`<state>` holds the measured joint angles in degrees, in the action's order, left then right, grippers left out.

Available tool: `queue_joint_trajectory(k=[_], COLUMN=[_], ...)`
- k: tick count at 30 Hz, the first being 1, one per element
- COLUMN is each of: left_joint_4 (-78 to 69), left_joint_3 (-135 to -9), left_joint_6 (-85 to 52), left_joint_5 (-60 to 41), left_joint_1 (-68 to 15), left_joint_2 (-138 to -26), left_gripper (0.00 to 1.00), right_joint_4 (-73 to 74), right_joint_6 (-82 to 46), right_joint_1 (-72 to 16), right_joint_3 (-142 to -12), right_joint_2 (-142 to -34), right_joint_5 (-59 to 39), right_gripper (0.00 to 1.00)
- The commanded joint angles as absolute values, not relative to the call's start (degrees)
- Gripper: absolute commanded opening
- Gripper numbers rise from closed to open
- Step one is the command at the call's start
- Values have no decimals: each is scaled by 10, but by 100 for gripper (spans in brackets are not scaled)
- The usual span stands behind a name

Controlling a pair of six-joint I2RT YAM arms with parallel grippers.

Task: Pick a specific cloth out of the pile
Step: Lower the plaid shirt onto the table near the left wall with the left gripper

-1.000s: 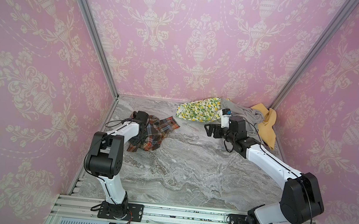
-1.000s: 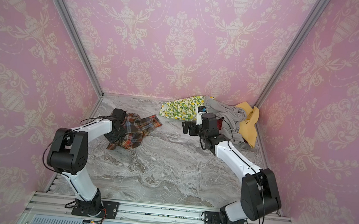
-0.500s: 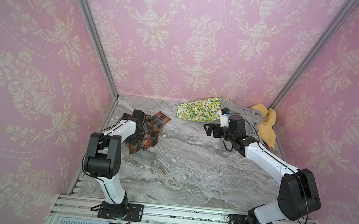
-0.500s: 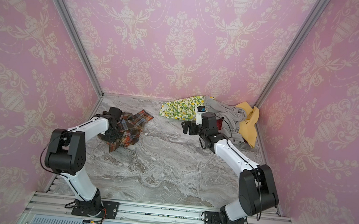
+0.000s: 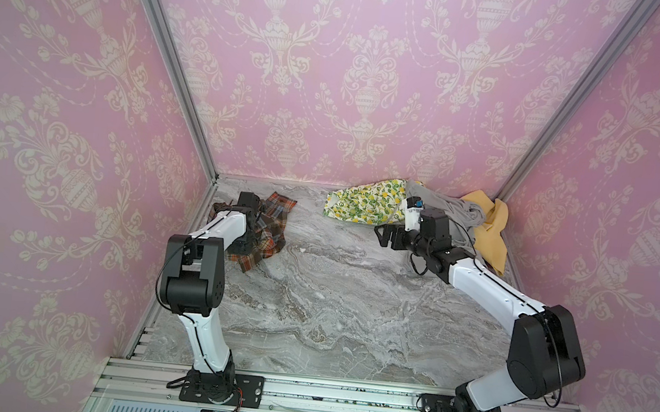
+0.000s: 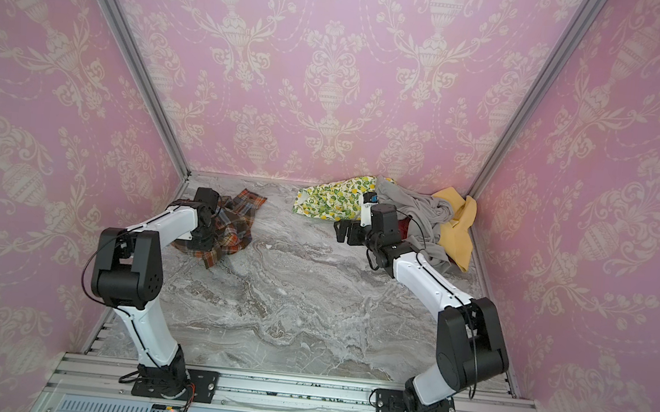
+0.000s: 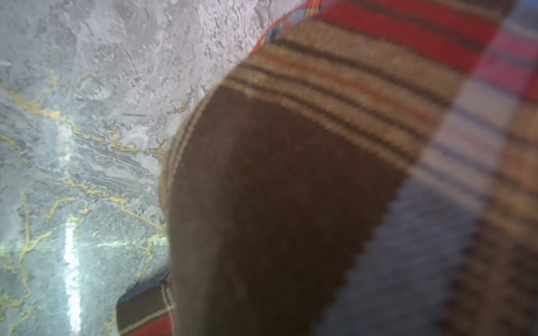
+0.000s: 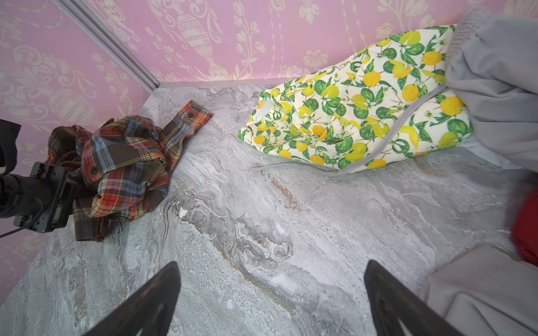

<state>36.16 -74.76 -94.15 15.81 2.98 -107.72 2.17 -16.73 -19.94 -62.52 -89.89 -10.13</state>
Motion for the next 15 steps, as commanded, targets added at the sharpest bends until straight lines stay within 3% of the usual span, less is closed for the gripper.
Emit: queue_joint_trajectory(k=[1, 15], left_joint_4=[370, 402], left_joint_3=[-771, -867], left_joint_6=[-963, -957], left_joint_5=[163, 166], left_joint_1=[41, 66], left_joint_2=[-1099, -1158], left_gripper=[0, 0], right_joint_4=[13, -2], right_joint_6=[-178, -170], right_joint_1=[-197, -197], right_joint_3=[-649, -652], right_joint_2=[-906, -889], right_joint_5=[-112, -112], right_gripper=[99, 100])
